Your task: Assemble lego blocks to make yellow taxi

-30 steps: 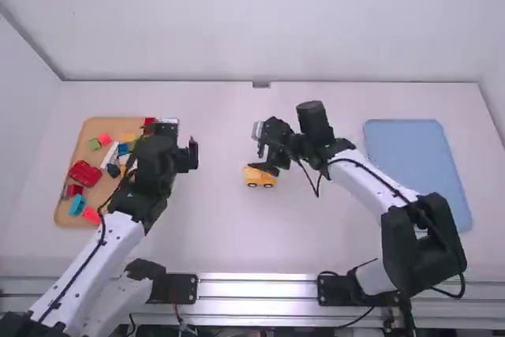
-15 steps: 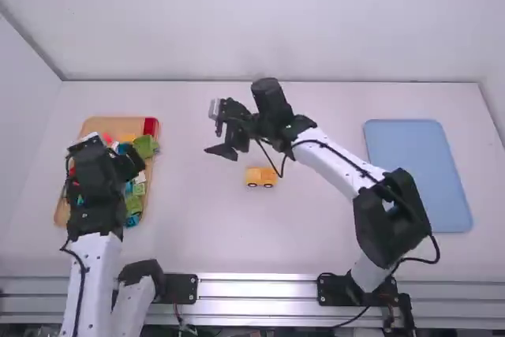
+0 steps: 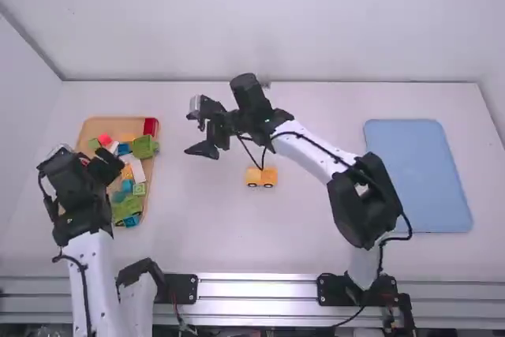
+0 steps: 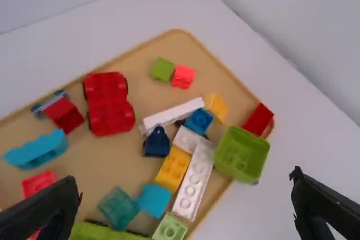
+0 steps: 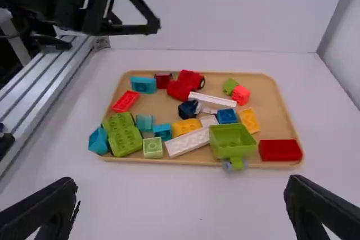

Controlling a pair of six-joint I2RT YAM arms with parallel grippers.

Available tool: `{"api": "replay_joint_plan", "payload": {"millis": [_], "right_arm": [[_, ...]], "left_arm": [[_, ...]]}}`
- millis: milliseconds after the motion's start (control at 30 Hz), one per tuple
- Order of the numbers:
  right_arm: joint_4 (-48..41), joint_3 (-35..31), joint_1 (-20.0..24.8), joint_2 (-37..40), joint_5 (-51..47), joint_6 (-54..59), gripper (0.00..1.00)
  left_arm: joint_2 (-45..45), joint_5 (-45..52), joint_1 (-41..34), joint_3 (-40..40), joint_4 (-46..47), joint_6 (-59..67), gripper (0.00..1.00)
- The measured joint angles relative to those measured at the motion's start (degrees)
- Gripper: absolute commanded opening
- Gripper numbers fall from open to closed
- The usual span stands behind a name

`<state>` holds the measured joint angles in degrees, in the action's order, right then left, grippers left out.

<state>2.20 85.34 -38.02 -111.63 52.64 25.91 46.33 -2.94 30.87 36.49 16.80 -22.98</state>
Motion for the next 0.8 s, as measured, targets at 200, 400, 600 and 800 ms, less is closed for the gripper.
{"api": "replay_joint_plan", "payload": {"millis": [200, 400, 600, 800], "right_arm": [[-1.0, 0.1, 0.3, 0.0, 0.3, 0.0, 0.98], [-1.3, 0.1, 1.4, 0.0, -0.3, -0.1, 0.98], [-1.3, 0.1, 2.6, 0.0, -0.3, -0.1, 0.98], [-1.3, 0.1, 3.6, 0.0, -0.3, -0.2, 0.98]], "left_arm": [[3.4, 1.0, 0.0, 0.0, -2.7, -0.1, 0.98], [10.6, 6.5, 0.0, 5.4, 0.3, 2.8, 0.96], [19.0, 8.8, -1.1, 17.1, 9.6, 4.1, 0.92], [31.0, 10.0, -2.9, 34.3, 22.7, 8.8, 0.90]]}}
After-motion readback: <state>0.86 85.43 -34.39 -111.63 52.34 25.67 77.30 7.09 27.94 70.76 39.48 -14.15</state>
